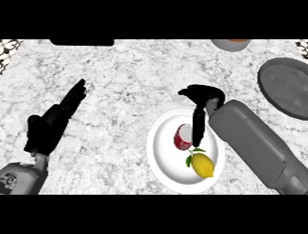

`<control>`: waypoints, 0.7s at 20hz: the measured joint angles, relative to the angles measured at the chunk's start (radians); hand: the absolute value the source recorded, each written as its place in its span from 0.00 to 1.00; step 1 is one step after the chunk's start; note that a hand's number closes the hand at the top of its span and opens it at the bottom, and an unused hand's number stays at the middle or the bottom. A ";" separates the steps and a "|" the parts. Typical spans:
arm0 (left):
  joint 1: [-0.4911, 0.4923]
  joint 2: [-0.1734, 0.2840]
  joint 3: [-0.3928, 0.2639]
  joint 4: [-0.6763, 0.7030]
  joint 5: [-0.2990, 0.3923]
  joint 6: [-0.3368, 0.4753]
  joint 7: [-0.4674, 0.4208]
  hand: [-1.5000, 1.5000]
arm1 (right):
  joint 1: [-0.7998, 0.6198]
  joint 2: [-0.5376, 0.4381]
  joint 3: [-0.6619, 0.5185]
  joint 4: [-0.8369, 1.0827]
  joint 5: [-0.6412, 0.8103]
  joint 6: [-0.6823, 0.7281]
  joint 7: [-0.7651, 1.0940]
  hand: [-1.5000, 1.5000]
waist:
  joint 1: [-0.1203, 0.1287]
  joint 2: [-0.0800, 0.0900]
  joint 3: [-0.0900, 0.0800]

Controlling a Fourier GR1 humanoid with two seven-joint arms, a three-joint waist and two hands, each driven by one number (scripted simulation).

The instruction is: Pick the can from the plate and place it in the pan

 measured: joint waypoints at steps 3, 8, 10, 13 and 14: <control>0.018 -0.008 0.007 -0.009 0.000 -0.004 -0.001 0.50 | -0.028 0.062 -0.011 0.015 -0.033 0.058 0.078 0.00 | -0.007 -0.001 0.000; 0.025 -0.022 0.016 -0.030 -0.021 -0.006 0.021 0.50 | -0.040 0.115 -0.013 0.044 -0.002 0.070 0.108 0.00 | -0.014 -0.002 0.001; 0.026 -0.019 0.025 -0.044 -0.021 -0.013 0.035 0.50 | -0.033 0.125 -0.010 0.022 0.001 0.073 0.134 0.00 | -0.018 -0.003 0.001; 0.027 -0.029 0.036 -0.019 -0.032 -0.019 0.012 0.50 | -0.018 0.133 0.005 0.021 0.034 0.078 0.140 0.00 | -0.019 -0.002 0.001; 0.024 -0.025 0.044 -0.028 -0.028 -0.026 0.025 0.50 | -0.014 0.130 0.004 0.019 0.041 0.083 0.141 0.00 | -0.020 -0.002 0.001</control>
